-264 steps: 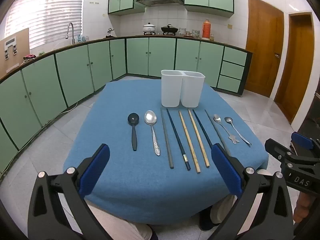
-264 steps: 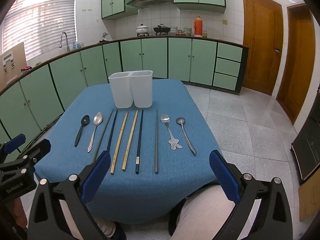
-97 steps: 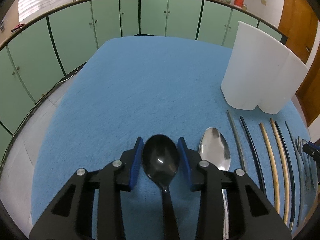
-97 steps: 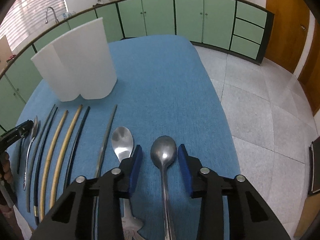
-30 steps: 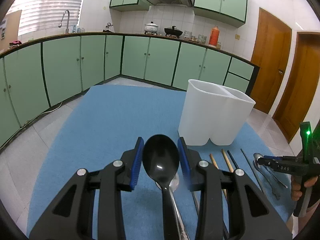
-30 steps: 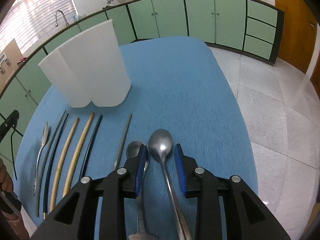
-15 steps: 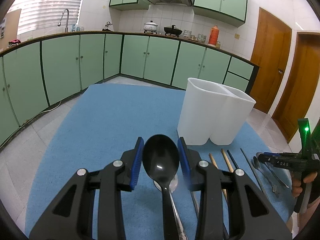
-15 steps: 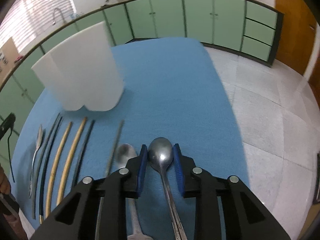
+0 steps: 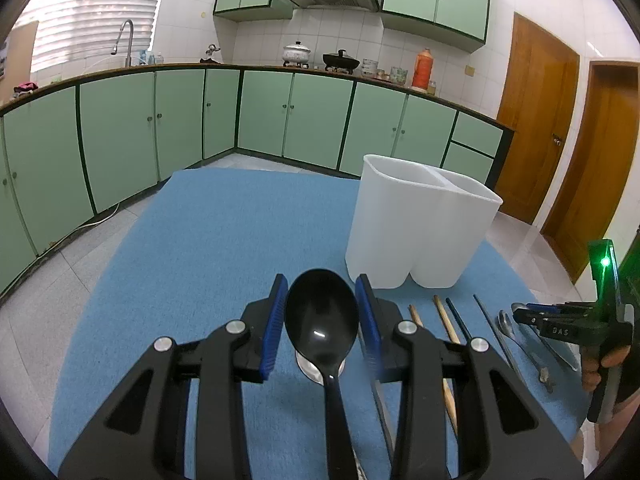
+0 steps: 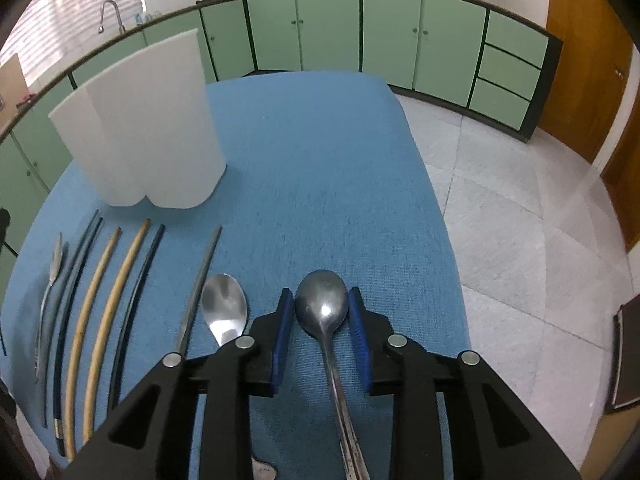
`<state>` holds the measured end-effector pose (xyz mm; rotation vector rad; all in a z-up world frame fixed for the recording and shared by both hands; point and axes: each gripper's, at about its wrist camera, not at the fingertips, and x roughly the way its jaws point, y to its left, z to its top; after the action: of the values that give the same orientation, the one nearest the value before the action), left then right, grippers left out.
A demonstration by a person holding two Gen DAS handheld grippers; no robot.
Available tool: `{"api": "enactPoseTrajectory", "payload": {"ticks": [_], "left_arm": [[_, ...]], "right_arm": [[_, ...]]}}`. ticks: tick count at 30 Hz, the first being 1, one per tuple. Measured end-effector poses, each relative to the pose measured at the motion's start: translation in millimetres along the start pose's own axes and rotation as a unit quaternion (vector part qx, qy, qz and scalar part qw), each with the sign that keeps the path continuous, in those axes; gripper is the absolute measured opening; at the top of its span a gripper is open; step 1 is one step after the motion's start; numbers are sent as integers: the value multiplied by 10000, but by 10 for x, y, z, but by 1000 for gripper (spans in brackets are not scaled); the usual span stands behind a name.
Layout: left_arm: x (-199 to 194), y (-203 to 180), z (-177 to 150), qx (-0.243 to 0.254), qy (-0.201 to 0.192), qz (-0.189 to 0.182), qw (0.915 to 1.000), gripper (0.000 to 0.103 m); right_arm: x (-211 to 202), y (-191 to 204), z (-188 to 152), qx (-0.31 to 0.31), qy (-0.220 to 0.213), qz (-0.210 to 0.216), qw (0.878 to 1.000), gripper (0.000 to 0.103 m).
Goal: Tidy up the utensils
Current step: 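Carry both spoons to the white holder and drop them in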
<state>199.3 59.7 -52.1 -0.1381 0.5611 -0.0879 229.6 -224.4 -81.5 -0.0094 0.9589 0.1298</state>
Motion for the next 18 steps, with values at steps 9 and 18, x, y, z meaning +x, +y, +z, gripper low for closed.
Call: {"api": "enactPoseTrajectory", "payload": {"ticks": [9, 18], "left_arm": [[-97, -15, 67, -24, -169, -53, 9998, 34], [-248, -76, 297, 54, -674, -179, 9976, 34]], "right_arm": [[-473, 79, -15, 204, -717, 352, 9966, 26], [-1081, 22, 123, 417, -1675, 1147, 9783, 4]]}}
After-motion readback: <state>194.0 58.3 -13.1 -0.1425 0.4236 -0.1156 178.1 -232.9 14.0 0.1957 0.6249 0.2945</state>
